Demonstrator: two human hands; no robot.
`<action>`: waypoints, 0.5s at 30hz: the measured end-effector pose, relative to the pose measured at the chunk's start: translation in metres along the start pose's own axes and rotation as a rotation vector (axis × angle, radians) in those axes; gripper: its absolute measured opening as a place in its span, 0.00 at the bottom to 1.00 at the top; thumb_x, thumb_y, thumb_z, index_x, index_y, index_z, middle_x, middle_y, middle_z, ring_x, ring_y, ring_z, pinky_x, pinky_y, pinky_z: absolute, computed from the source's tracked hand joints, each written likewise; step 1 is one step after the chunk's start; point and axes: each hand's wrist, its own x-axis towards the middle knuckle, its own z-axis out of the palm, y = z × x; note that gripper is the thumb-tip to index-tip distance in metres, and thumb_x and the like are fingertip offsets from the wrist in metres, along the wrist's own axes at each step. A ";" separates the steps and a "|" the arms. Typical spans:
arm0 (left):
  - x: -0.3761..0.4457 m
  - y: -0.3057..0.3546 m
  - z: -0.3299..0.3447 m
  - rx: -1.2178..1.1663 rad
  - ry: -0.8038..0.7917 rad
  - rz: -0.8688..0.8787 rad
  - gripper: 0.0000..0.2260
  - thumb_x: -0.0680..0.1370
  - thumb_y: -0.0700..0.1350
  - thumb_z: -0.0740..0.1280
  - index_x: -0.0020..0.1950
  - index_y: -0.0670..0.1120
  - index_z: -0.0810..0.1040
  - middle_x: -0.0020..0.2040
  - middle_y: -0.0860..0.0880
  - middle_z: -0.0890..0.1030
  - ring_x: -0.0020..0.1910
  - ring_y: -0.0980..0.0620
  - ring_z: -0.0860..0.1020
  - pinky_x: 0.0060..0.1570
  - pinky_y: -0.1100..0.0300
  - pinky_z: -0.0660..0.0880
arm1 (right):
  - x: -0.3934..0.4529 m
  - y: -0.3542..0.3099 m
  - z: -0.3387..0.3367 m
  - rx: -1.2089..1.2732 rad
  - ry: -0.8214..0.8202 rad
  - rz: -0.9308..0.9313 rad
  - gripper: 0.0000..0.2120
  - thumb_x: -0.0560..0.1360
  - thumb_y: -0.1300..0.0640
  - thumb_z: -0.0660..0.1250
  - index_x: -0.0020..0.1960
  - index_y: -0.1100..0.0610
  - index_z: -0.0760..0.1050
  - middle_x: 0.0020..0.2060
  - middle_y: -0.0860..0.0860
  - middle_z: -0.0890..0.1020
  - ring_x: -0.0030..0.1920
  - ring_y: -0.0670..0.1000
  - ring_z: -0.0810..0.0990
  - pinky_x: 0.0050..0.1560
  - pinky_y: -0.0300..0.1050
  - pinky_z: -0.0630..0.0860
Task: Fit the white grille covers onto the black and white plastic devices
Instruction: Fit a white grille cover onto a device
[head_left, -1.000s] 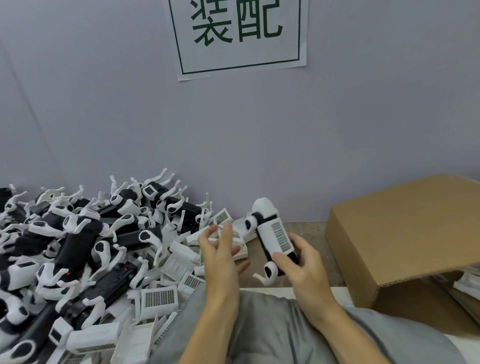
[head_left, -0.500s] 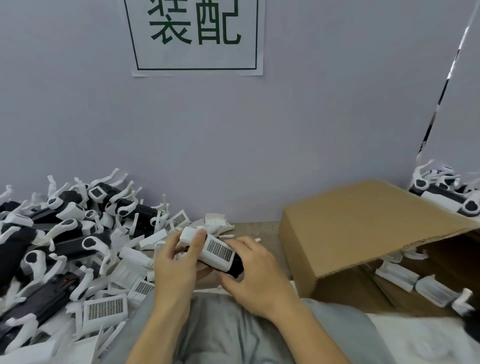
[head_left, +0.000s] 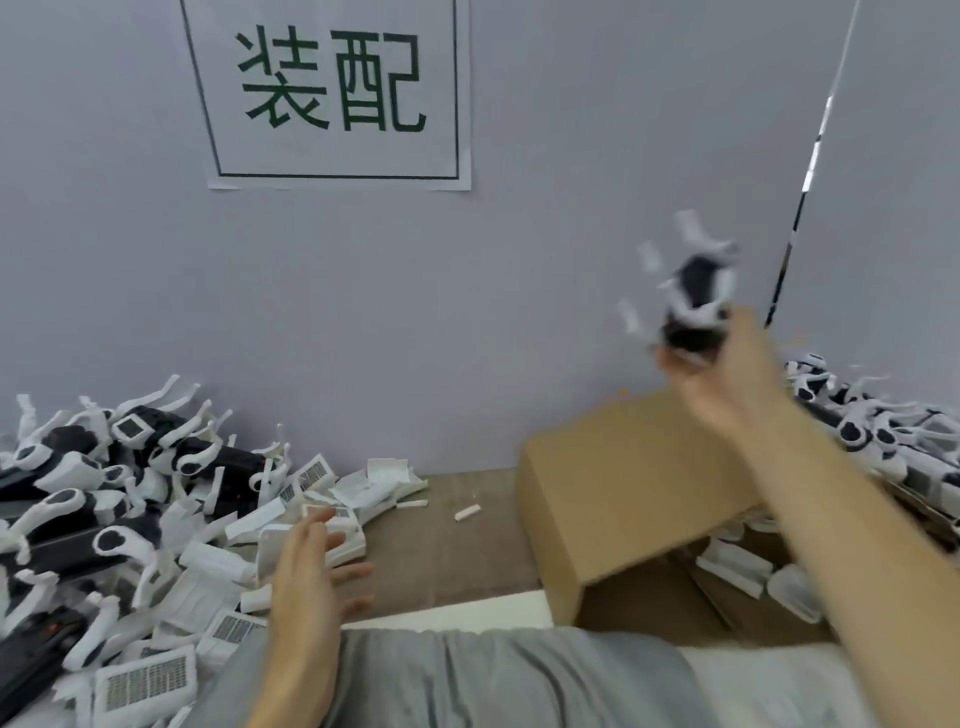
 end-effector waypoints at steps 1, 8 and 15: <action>-0.001 0.000 0.001 0.003 -0.007 -0.004 0.11 0.85 0.50 0.55 0.52 0.59 0.77 0.57 0.45 0.78 0.41 0.45 0.80 0.35 0.53 0.74 | 0.015 -0.019 -0.013 0.036 0.098 -0.047 0.12 0.81 0.61 0.52 0.46 0.57 0.73 0.45 0.55 0.78 0.46 0.55 0.78 0.49 0.50 0.78; 0.005 -0.013 0.000 0.176 -0.101 -0.037 0.11 0.83 0.40 0.59 0.49 0.46 0.81 0.48 0.43 0.83 0.37 0.49 0.79 0.35 0.57 0.72 | 0.039 0.006 -0.053 -0.691 0.172 0.050 0.14 0.85 0.58 0.53 0.66 0.59 0.72 0.62 0.58 0.78 0.50 0.56 0.83 0.27 0.38 0.78; -0.002 -0.024 -0.001 0.581 -0.307 0.053 0.11 0.78 0.40 0.61 0.42 0.54 0.78 0.40 0.52 0.82 0.42 0.51 0.81 0.47 0.57 0.78 | -0.049 0.106 0.034 -1.122 -0.412 -0.114 0.12 0.81 0.64 0.60 0.50 0.55 0.81 0.42 0.52 0.85 0.39 0.47 0.83 0.36 0.34 0.72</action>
